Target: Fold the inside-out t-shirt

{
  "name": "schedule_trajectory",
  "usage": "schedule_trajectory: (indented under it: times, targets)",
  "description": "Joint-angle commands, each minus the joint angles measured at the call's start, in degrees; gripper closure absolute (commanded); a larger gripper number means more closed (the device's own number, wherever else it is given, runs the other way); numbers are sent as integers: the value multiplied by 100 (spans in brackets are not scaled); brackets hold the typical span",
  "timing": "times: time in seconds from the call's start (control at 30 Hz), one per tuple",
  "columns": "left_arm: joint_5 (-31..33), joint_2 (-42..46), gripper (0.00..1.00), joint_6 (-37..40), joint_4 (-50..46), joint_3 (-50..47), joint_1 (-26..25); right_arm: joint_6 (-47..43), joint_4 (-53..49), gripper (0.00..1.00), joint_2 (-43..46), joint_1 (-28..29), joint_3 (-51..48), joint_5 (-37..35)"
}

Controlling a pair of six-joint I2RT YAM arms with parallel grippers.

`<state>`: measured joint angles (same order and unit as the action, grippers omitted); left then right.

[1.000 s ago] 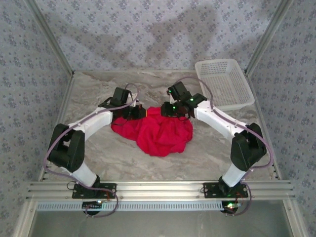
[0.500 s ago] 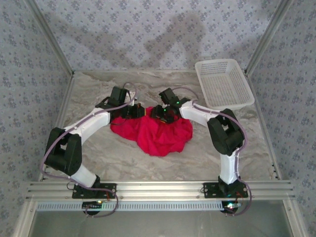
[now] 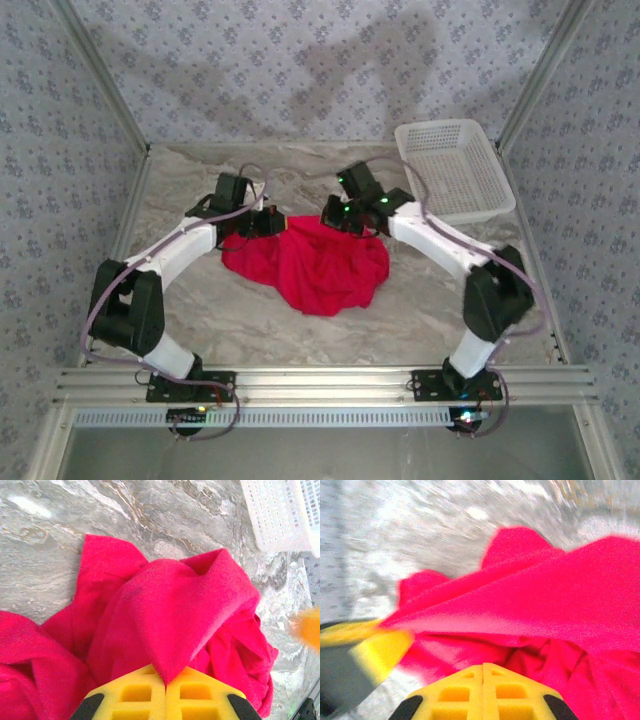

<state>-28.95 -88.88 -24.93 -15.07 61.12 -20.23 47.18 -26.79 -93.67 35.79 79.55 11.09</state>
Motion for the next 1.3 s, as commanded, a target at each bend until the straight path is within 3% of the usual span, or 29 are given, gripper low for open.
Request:
schedule_trajectory:
  times: [0.0,0.17,0.3,0.43,0.7,1.03,1.27]
  targets:
    - [-164,132,96,38,3,277,35,-217,-301,100,519,-88,-208,-125]
    - [-295,107,96,-16,74,252,28,-334,57,98,585,-16,-544,-150]
    - [-260,167,96,31,-24,225,36,-16,487,65,302,147,-800,-203]
    - [-211,256,96,147,-240,217,36,502,984,57,-196,323,-871,-245]
    - [-67,484,96,319,-514,-111,45,1767,1939,54,-848,678,-974,-635]
    - [-96,537,96,312,-471,-180,45,2558,2096,50,-1005,746,-1374,-1141]
    - [-148,481,96,258,-409,-142,54,2810,2362,39,-1286,740,-1357,-1061]
